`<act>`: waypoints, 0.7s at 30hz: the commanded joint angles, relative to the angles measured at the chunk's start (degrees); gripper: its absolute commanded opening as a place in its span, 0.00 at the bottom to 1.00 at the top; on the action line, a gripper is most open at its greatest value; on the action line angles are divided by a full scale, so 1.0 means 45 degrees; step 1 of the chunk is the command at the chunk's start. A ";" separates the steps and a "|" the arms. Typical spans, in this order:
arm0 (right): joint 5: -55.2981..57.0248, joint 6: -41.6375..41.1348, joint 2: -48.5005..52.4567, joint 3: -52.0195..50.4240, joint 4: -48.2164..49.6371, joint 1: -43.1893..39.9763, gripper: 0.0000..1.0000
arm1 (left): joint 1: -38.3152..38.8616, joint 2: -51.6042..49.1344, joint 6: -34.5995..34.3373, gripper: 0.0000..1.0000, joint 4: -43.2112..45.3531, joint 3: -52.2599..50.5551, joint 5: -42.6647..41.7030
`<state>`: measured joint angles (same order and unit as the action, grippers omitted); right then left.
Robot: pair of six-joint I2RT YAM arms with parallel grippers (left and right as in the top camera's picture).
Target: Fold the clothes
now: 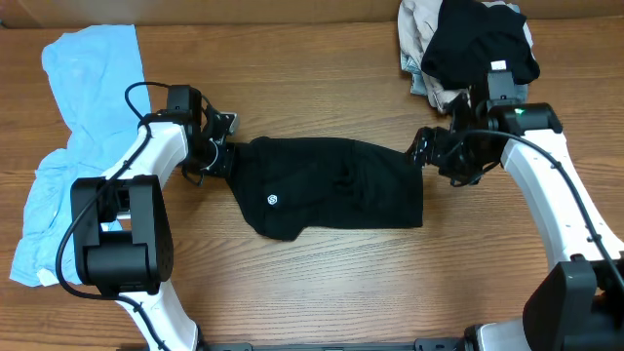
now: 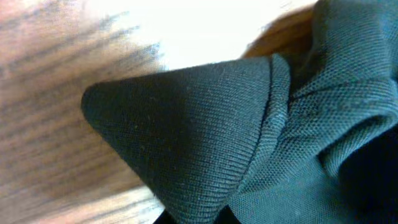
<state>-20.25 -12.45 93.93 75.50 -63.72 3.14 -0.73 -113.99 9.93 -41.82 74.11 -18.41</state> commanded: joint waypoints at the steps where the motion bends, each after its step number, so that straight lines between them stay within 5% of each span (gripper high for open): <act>1: -0.0437 -0.0782 -0.0131 -0.0699 0.0296 0.0389 0.80 | -0.0010 0.0039 -0.0704 0.04 -0.1326 0.1763 0.0510; 14: -0.1243 -0.1967 -0.0131 -0.2472 0.2492 0.1535 0.79 | 0.0000 0.0039 -0.0695 0.04 -0.7485 0.8038 0.2730; 21: -0.1239 -0.2268 -0.0131 -0.2482 0.2924 0.2108 0.79 | 0.0000 0.0039 -0.0695 0.04 -0.8315 0.8835 0.3245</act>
<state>-25.17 -21.23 93.93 64.79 -51.44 11.05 -0.73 -114.15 7.42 -78.48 111.22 -6.35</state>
